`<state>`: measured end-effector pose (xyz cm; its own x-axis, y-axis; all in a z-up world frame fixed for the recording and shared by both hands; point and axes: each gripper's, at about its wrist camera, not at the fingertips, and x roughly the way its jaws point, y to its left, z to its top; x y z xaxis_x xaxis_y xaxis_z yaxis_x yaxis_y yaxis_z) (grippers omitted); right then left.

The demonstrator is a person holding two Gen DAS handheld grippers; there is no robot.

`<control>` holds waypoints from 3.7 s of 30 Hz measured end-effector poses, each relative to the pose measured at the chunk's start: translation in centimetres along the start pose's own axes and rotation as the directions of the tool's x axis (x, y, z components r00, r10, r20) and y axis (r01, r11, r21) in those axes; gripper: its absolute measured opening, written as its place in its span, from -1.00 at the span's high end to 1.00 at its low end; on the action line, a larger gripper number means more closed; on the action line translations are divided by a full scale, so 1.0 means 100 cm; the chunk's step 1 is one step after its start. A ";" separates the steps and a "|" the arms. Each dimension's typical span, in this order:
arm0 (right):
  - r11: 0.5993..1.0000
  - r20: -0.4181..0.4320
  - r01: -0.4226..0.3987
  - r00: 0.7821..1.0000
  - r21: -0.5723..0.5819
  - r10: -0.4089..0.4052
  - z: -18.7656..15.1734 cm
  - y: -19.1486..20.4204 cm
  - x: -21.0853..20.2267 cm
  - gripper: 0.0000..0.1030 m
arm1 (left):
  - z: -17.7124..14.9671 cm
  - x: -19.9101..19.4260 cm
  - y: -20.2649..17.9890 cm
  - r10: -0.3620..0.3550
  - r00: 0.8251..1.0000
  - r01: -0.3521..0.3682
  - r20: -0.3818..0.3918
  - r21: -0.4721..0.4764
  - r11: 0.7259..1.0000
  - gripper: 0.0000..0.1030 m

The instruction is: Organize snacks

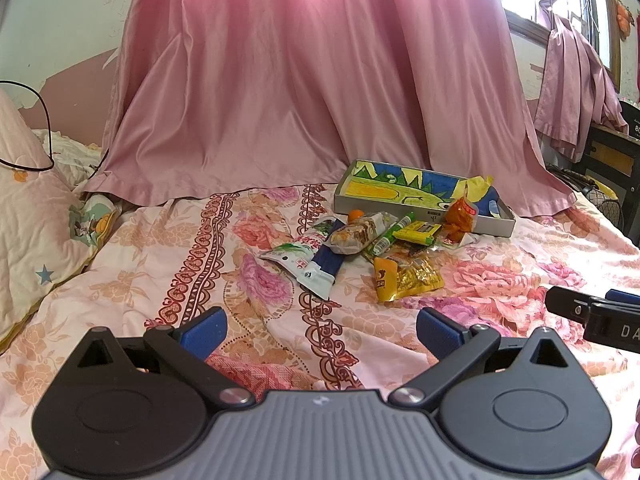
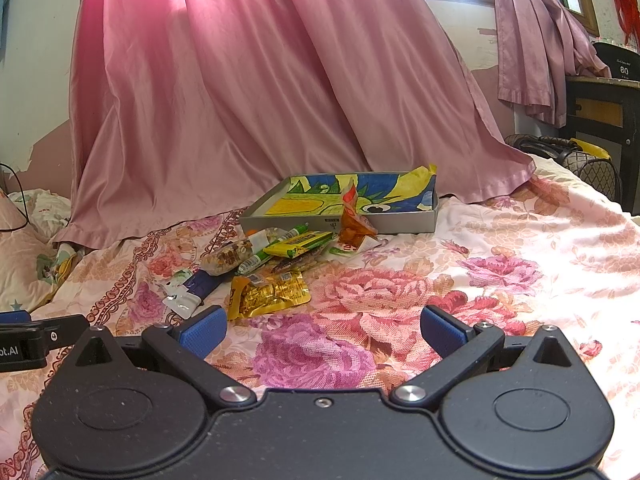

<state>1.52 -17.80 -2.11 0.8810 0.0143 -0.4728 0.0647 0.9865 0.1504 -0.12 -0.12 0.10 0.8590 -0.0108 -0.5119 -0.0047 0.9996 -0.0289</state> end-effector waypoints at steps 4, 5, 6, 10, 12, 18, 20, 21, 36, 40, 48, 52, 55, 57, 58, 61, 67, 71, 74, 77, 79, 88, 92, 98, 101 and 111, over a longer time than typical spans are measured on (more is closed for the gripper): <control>1.000 -0.001 0.000 1.000 0.000 0.000 0.000 0.000 0.000 -0.99 | 0.000 0.000 0.000 0.001 1.000 -0.001 -0.001 0.000 1.000 -0.99; 1.000 -0.001 0.000 1.000 0.000 0.000 0.000 0.000 0.000 -0.99 | 0.000 0.000 0.000 0.001 1.000 -0.001 -0.001 0.000 1.000 -0.99; 1.000 -0.001 0.000 1.000 0.000 0.000 0.000 0.000 0.000 -0.99 | 0.000 0.001 0.001 0.001 1.000 -0.001 -0.001 -0.001 1.000 -0.99; 1.000 -0.002 0.000 1.000 -0.001 0.000 0.000 0.000 0.001 -0.99 | -0.001 0.001 0.000 0.002 1.000 -0.002 -0.001 0.000 1.000 -0.99; 1.000 -0.002 0.000 1.000 -0.001 0.000 0.000 0.000 -0.001 -0.99 | -0.001 0.001 0.001 0.002 1.000 -0.002 -0.001 0.000 1.000 -0.99; 1.000 -0.003 0.000 1.000 -0.001 0.000 0.001 0.001 0.000 -0.99 | -0.001 0.000 -0.001 0.004 1.000 -0.004 -0.003 0.001 1.000 -0.99; 1.000 -0.003 0.000 1.000 -0.001 0.000 0.001 0.001 0.000 -0.99 | -0.001 0.000 0.000 0.003 1.000 -0.003 -0.003 0.000 1.000 -0.99; 1.000 -0.003 0.000 1.000 -0.001 0.000 0.001 0.000 0.000 -0.99 | -0.001 0.000 -0.001 0.003 1.000 -0.003 -0.003 0.000 1.000 -0.99; 1.000 -0.007 0.000 1.000 -0.001 0.000 -0.003 0.002 0.001 -0.99 | -0.004 0.000 0.001 0.006 1.000 -0.006 -0.008 0.002 1.000 -0.99; 1.000 -0.009 0.003 1.000 -0.002 -0.003 -0.004 0.002 0.001 -0.99 | -0.008 0.003 0.002 0.017 1.000 -0.017 -0.021 0.011 1.000 -0.99; 1.000 -0.010 0.009 1.000 -0.006 -0.009 -0.005 0.005 -0.002 -0.99 | -0.003 0.008 -0.002 0.037 0.998 -0.036 -0.051 0.032 0.999 -0.99; 1.000 -0.014 0.001 1.000 -0.014 -0.001 -0.002 0.005 0.000 -0.99 | 0.005 0.017 -0.001 0.021 0.997 -0.017 -0.071 0.045 0.999 -0.99; 0.999 -0.016 -0.013 1.000 -0.053 0.012 0.004 0.006 0.010 -0.99 | 0.016 0.029 0.001 0.010 0.995 -0.006 -0.098 0.039 0.999 -0.99; 0.997 -0.025 -0.023 0.999 -0.075 0.021 0.007 0.008 0.020 -0.99 | 0.024 0.039 0.004 -0.002 0.993 0.005 -0.116 0.027 1.000 -0.99; 0.995 -0.034 -0.032 0.999 -0.090 0.029 0.009 0.009 0.027 -0.99 | 0.028 0.045 0.006 -0.007 0.992 0.010 -0.124 0.026 1.000 -0.99; 0.991 -0.052 -0.059 0.997 -0.121 0.053 0.013 0.013 0.044 -0.99 | 0.043 0.063 0.011 -0.028 0.990 0.035 -0.137 0.048 0.998 -0.99; 0.981 -0.107 -0.131 0.987 -0.146 0.116 0.022 0.023 0.094 -0.99 | 0.071 0.113 0.019 -0.086 0.978 0.107 -0.191 0.106 0.988 -0.99; 0.972 -0.132 -0.175 0.979 -0.154 0.155 0.026 0.030 0.130 -0.99 | 0.078 0.147 0.029 -0.123 0.967 0.152 -0.224 0.115 0.982 -0.99; 0.965 -0.154 -0.190 0.974 -0.180 0.164 0.026 0.037 0.159 -0.99 | 0.080 0.170 0.035 -0.152 0.953 0.193 -0.263 0.140 0.971 -0.99; 0.962 -0.176 -0.207 0.968 -0.176 0.177 0.025 0.042 0.183 -0.99 | 0.078 0.189 0.038 -0.173 0.936 0.233 -0.308 0.168 0.958 -0.99; 0.958 -0.196 -0.225 0.962 -0.178 0.190 0.024 0.045 0.196 -0.99 | 0.076 0.202 0.038 -0.184 0.925 0.251 -0.333 0.173 0.952 -0.99; 0.955 -0.262 -0.250 0.943 -0.158 0.204 0.024 0.046 0.231 -0.99 | 0.076 0.242 0.036 -0.283 0.872 0.350 -0.399 0.103 0.931 -0.62; 0.954 -0.282 -0.245 0.940 -0.173 0.190 0.022 0.049 0.242 -0.99 | 0.081 0.254 0.031 -0.296 0.858 0.367 -0.419 0.097 0.925 -0.42; 0.950 -0.304 -0.256 0.933 -0.179 0.194 0.017 0.053 0.250 -0.99 | 0.083 0.269 0.024 -0.280 0.845 0.367 -0.456 0.113 0.923 -0.17; 0.945 -0.306 -0.258 0.933 -0.201 0.189 0.015 0.058 0.252 -0.99 | 0.084 0.275 0.015 -0.266 0.844 0.368 -0.466 0.142 0.919 -0.21; 0.935 -0.282 -0.253 0.942 -0.246 0.181 0.010 0.064 0.255 -0.99 | 0.081 0.285 -0.005 -0.188 0.842 0.355 -0.505 0.258 0.899 -0.30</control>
<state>24.86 -11.28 -12.31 0.7098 0.2381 -0.6629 -0.2782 0.9594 0.0467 28.49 -0.74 -7.56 0.4659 -0.2110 -0.8593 0.4329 0.9014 0.0134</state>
